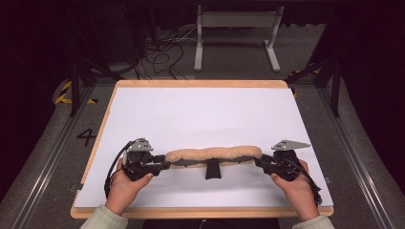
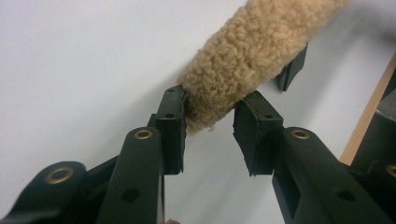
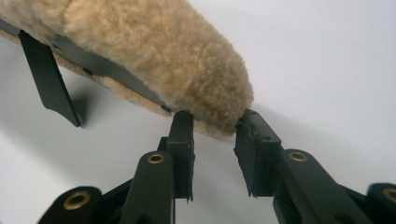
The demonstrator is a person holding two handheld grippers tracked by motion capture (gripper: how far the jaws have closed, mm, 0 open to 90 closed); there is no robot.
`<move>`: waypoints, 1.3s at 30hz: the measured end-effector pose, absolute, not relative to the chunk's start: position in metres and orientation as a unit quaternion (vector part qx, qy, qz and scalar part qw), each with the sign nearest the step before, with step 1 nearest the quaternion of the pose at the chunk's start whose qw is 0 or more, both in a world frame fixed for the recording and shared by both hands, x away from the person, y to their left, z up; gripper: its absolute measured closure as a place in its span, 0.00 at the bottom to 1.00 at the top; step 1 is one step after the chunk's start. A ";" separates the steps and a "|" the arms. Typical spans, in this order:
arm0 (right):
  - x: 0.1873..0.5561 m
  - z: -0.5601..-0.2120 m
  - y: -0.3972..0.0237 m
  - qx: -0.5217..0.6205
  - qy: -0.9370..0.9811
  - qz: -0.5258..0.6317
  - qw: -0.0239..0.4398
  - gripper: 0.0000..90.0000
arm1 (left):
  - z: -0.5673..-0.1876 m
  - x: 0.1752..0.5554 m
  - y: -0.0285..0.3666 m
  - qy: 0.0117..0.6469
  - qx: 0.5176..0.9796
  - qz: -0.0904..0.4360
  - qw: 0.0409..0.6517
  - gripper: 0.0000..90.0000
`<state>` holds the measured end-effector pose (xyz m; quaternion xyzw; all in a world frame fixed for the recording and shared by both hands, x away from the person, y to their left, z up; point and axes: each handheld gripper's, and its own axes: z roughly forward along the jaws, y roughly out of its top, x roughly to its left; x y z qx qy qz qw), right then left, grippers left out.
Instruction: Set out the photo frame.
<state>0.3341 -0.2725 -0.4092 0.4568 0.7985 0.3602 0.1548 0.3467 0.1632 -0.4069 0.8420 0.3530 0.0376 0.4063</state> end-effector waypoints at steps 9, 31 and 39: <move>0.329 -0.410 -0.275 0.445 0.807 0.360 0.145 0.73 | -0.409 0.344 0.165 0.346 0.848 0.035 0.401 0.72; 0.328 -0.397 -0.286 0.416 0.811 0.381 0.156 0.67 | -0.400 0.323 0.167 0.343 0.848 0.076 0.397 0.73; 0.326 -0.391 -0.291 0.411 0.816 0.376 0.151 0.71 | -0.395 0.313 0.171 0.290 0.859 0.042 0.420 1.00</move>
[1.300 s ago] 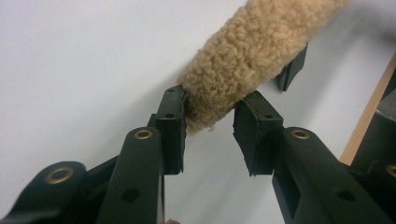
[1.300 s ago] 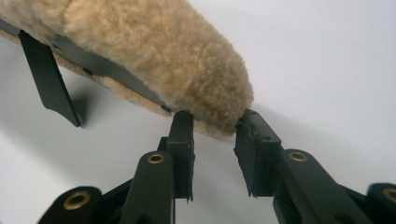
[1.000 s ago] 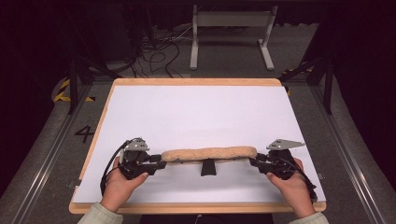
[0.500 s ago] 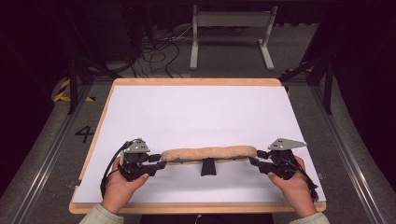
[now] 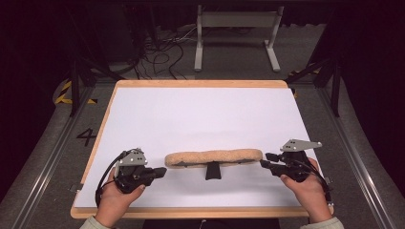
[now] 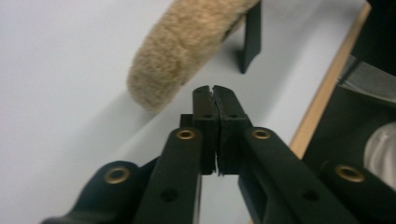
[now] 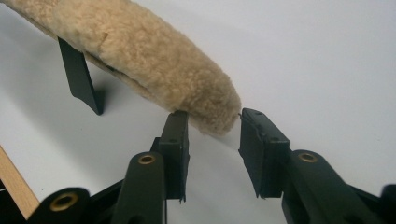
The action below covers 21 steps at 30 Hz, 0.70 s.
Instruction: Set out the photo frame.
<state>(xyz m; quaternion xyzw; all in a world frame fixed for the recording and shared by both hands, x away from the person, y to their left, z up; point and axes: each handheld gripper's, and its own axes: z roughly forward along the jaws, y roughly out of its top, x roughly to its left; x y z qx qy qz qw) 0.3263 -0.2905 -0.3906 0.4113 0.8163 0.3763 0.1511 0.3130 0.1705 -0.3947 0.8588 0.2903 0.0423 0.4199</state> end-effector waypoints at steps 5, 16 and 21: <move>0.327 -0.387 -0.299 0.418 0.814 0.372 0.155 0.80 | -0.401 0.313 0.158 0.263 0.882 0.028 0.390 1.00; 0.342 -0.393 -0.304 0.431 0.802 0.365 0.193 1.00 | -0.422 0.331 0.144 0.290 0.887 0.018 0.360 1.00; 0.355 -0.400 -0.290 0.407 0.817 0.353 0.204 1.00 | -0.427 0.335 0.141 0.300 0.886 0.028 0.354 1.00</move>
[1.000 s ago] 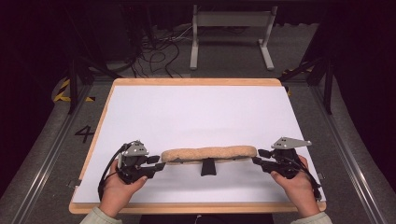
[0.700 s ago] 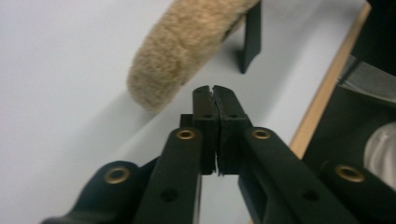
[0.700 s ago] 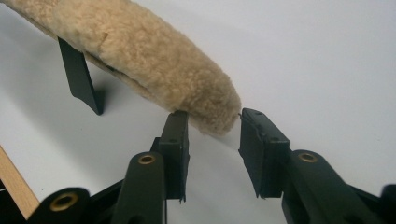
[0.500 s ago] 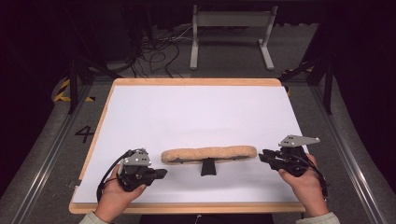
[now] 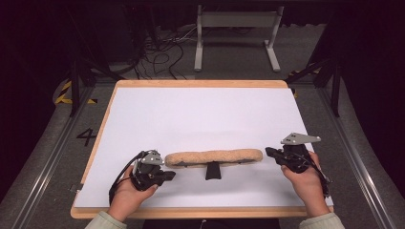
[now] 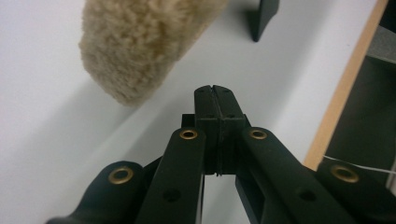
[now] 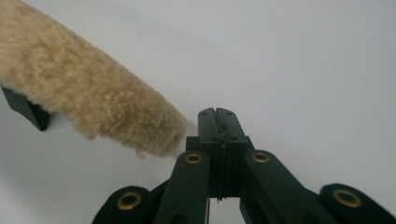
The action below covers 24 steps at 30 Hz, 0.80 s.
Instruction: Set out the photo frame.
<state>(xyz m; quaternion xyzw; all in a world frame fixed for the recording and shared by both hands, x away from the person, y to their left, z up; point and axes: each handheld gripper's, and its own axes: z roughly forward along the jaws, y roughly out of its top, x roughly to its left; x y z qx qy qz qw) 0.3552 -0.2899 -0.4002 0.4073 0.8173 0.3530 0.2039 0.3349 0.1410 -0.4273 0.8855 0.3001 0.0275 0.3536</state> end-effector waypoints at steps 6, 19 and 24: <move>0.360 -0.407 -0.283 0.396 0.826 0.352 0.192 1.00 | -0.431 0.341 0.143 0.327 0.870 0.046 0.366 1.00; 0.356 -0.407 -0.284 0.395 0.827 0.359 0.179 1.00 | -0.434 0.352 0.142 0.341 0.864 0.047 0.366 1.00; 0.350 -0.407 -0.282 0.387 0.832 0.355 0.180 1.00 | -0.433 0.361 0.141 0.360 0.856 0.046 0.368 1.00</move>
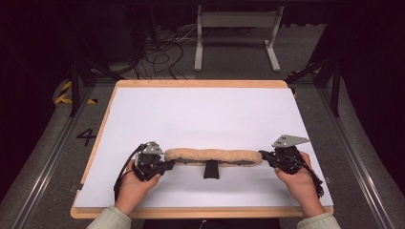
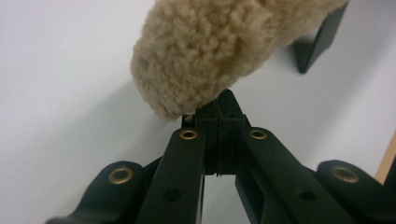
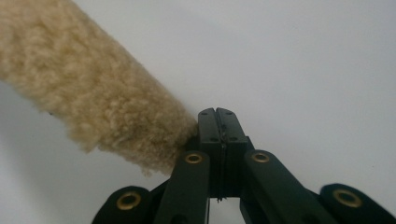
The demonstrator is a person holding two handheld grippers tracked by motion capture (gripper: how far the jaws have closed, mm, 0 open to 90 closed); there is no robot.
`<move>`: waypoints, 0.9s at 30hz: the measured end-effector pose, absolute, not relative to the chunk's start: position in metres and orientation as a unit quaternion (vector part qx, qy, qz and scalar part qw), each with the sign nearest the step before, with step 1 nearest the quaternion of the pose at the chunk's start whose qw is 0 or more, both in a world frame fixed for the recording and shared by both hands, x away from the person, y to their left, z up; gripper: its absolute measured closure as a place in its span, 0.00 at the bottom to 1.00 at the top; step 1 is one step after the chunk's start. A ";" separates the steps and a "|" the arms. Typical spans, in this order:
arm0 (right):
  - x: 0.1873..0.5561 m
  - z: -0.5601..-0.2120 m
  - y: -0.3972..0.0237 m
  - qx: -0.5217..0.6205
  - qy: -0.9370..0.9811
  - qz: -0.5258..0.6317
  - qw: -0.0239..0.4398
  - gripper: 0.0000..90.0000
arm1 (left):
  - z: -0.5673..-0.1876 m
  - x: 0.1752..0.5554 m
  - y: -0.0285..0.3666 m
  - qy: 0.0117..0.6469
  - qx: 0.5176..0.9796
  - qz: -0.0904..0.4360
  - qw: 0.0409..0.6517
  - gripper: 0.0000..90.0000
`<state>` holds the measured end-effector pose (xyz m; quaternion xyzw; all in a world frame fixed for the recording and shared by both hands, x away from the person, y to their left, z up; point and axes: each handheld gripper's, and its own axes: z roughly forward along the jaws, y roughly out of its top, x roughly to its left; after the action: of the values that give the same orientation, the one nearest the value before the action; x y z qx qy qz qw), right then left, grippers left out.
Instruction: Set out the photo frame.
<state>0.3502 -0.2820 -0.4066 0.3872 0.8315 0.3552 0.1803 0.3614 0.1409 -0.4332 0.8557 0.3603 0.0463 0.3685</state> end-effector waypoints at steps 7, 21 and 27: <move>0.343 -0.406 -0.279 0.379 0.837 0.352 0.177 1.00 | -0.435 0.376 0.133 0.381 0.847 0.044 0.368 1.00; 0.330 -0.404 -0.267 0.354 0.853 0.340 0.178 1.00 | -0.437 0.407 0.123 0.419 0.822 0.058 0.381 1.00; 0.325 -0.404 -0.264 0.343 0.859 0.337 0.178 1.00 | -0.439 0.410 0.121 0.424 0.819 0.061 0.383 1.00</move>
<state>0.3251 -0.2640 -0.4040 0.3430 0.8585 0.3368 0.1784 0.4102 0.1215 -0.4385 0.8187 0.4238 0.0606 0.3826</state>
